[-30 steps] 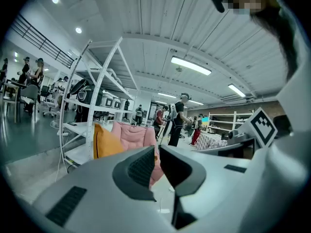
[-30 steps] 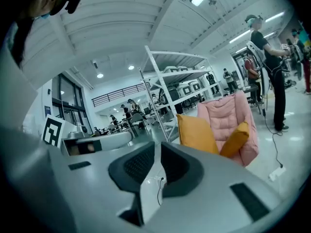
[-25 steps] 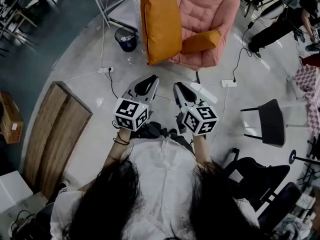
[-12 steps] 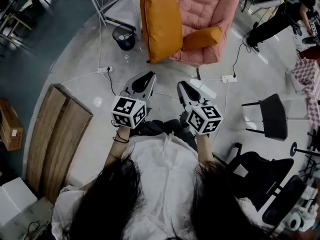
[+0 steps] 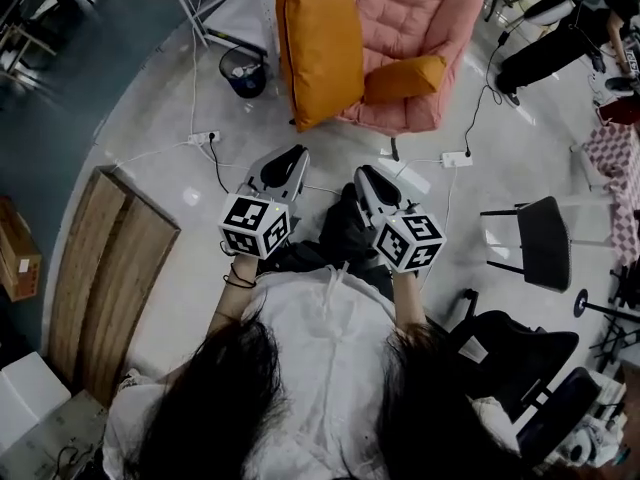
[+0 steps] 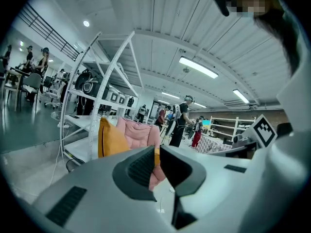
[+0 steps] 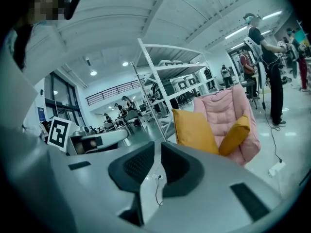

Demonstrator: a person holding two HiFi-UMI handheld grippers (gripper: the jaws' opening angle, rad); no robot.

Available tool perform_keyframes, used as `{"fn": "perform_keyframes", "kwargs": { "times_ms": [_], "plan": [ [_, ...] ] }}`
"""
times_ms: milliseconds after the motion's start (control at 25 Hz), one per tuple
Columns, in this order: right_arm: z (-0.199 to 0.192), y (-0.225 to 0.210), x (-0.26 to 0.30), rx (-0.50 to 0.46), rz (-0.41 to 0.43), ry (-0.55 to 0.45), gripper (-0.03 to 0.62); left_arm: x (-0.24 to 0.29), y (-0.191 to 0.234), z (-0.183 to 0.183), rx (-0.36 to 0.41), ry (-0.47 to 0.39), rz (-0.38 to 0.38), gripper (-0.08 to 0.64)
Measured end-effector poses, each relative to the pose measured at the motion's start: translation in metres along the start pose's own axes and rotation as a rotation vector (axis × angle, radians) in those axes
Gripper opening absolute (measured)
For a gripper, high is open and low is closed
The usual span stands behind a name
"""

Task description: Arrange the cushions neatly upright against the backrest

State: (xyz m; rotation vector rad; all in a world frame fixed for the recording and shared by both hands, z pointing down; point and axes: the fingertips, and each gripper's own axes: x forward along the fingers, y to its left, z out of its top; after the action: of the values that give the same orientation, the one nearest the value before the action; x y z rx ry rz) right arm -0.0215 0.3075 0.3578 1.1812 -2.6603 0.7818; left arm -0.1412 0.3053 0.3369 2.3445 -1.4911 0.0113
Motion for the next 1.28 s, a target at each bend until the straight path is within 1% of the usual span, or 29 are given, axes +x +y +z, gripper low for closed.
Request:
{"fn": "perform_keyframes", "kwargs": {
  "times_ms": [240,400,560,720,920,1120,1280],
  "plan": [
    [0.016,-0.034,0.044,0.000,0.055,0.027,0.054,0.044,0.025,0.004,-0.009,0.011,0.057,0.046],
    [0.046,-0.068,0.076,-0.016,0.081,0.039,0.054,0.085,0.046,0.020,-0.028,-0.002,0.103,0.046],
    [0.083,-0.114,0.095,-0.025,0.103,0.032,0.054,0.132,0.050,0.037,-0.008,-0.012,0.150,0.046],
    [0.104,-0.154,0.113,-0.016,0.128,0.038,0.054,0.165,0.057,0.042,-0.004,-0.015,0.214,0.046],
    [0.116,-0.176,0.138,-0.020,0.183,0.069,0.055,0.172,0.076,0.046,-0.019,-0.016,0.319,0.046],
    [0.118,-0.183,0.151,-0.003,0.234,0.081,0.055,0.169,0.087,0.045,-0.021,-0.006,0.399,0.046],
    [0.117,-0.187,0.160,0.012,0.252,0.093,0.054,0.164,0.098,0.050,-0.026,-0.007,0.470,0.048]
  ]
}}
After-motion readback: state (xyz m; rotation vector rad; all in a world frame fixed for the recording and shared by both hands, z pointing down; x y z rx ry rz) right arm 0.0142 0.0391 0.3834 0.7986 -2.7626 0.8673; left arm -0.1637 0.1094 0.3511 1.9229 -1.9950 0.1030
